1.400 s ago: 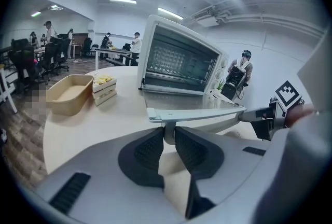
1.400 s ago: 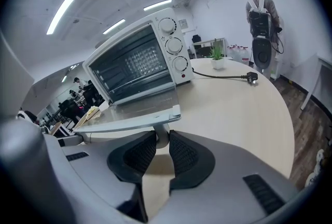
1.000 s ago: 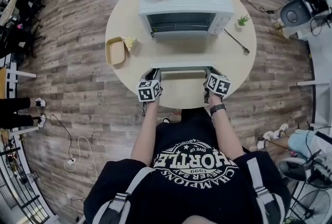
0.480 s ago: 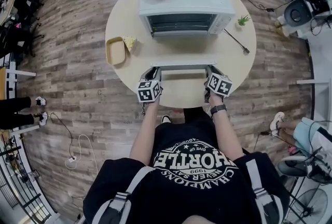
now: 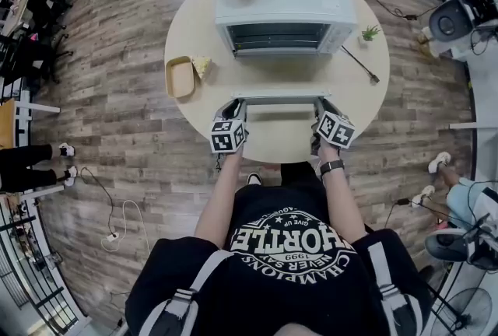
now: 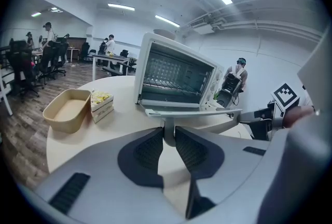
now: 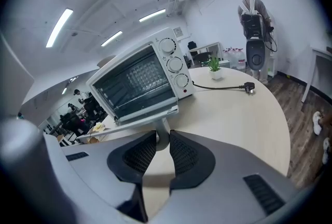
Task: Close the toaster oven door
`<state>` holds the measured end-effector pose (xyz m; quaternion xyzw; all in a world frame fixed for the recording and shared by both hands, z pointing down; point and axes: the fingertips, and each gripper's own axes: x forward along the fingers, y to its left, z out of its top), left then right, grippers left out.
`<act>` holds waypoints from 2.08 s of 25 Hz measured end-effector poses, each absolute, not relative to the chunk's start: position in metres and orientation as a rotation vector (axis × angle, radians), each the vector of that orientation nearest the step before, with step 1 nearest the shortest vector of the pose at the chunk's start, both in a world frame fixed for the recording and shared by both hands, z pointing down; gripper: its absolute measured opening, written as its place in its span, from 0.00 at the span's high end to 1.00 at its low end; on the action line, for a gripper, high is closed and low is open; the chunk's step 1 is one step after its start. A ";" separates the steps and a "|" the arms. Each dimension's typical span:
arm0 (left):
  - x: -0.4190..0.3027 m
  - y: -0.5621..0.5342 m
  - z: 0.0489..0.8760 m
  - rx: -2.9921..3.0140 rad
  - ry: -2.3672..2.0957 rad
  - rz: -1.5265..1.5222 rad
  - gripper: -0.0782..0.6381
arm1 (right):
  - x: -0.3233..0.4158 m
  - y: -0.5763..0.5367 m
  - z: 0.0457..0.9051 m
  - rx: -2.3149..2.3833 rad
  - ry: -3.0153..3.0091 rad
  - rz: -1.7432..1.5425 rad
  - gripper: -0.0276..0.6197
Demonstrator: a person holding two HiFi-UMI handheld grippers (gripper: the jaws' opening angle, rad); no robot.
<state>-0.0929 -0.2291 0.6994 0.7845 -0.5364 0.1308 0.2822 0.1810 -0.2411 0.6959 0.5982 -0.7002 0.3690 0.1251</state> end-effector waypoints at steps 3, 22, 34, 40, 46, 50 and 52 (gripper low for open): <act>-0.091 -0.230 0.697 2.102 -1.444 0.341 0.77 | 0.182 -0.242 0.694 1.728 -2.052 1.092 0.81; -0.093 -0.238 0.685 2.102 -1.425 0.320 0.76 | 0.179 -0.251 0.683 1.690 -2.098 1.028 0.80; -0.097 -0.248 0.659 2.130 -1.449 0.234 0.75 | 0.173 -0.261 0.652 1.737 -2.172 0.988 0.80; -0.098 -0.252 0.653 2.156 -1.455 0.207 0.75 | 0.173 -0.265 0.646 1.753 -2.180 0.982 0.80; -0.099 -0.256 0.645 2.193 -1.456 0.199 0.75 | 0.172 -0.269 0.639 1.757 -2.199 0.974 0.80; -0.098 -0.258 0.642 2.218 -1.455 0.201 0.75 | 0.172 -0.271 0.635 1.759 -2.205 0.972 0.80; -0.098 -0.260 0.640 2.225 -1.457 0.191 0.75 | 0.173 -0.273 0.634 1.762 -2.211 0.971 0.80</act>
